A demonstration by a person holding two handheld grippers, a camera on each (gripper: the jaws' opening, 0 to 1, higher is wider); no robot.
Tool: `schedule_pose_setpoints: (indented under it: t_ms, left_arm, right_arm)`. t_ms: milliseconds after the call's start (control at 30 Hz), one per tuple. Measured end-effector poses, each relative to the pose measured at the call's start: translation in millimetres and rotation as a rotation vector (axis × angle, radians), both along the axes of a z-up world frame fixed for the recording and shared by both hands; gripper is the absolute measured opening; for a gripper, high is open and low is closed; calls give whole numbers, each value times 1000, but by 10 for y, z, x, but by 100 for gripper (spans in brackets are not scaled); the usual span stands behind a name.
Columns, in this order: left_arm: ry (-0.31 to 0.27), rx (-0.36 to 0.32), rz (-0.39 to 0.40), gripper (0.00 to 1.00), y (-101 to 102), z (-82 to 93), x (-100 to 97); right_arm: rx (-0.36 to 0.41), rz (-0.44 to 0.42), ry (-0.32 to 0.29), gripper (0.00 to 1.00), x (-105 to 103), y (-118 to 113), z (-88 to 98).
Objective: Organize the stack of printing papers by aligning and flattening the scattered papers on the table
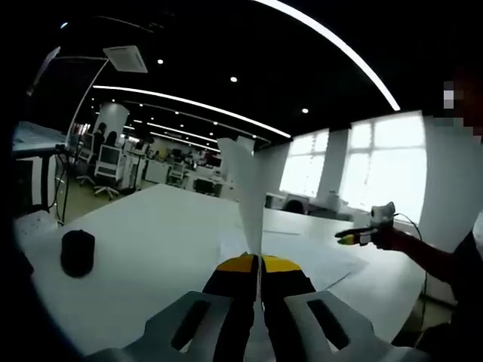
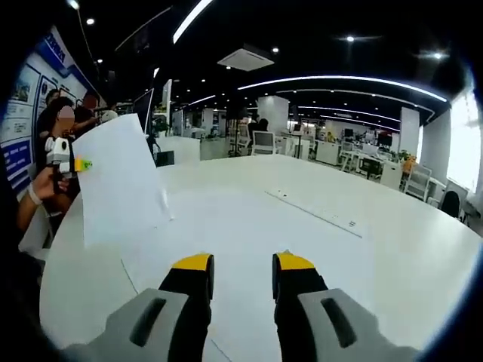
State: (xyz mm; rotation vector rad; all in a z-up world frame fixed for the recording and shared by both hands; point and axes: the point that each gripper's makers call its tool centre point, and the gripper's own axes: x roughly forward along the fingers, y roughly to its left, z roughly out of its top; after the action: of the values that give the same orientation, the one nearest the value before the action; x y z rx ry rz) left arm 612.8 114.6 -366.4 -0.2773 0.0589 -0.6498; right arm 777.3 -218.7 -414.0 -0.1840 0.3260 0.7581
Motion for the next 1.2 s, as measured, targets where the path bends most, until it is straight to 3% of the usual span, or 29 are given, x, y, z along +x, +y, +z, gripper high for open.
schedule_pose_setpoints:
  t_ms: [333,633,1200]
  left_arm:
    - [4,2,-5,6,12,-8,37]
    - [9,0,-9,6,22,-20,54]
    - [15,2,-18,6,39,-47,67]
  right_arm:
    - [-14,11,2,27,185,78,-43]
    - [-29,7,12,26,501,122,-109]
    - [-30,-1,11,26,681,167,-142]
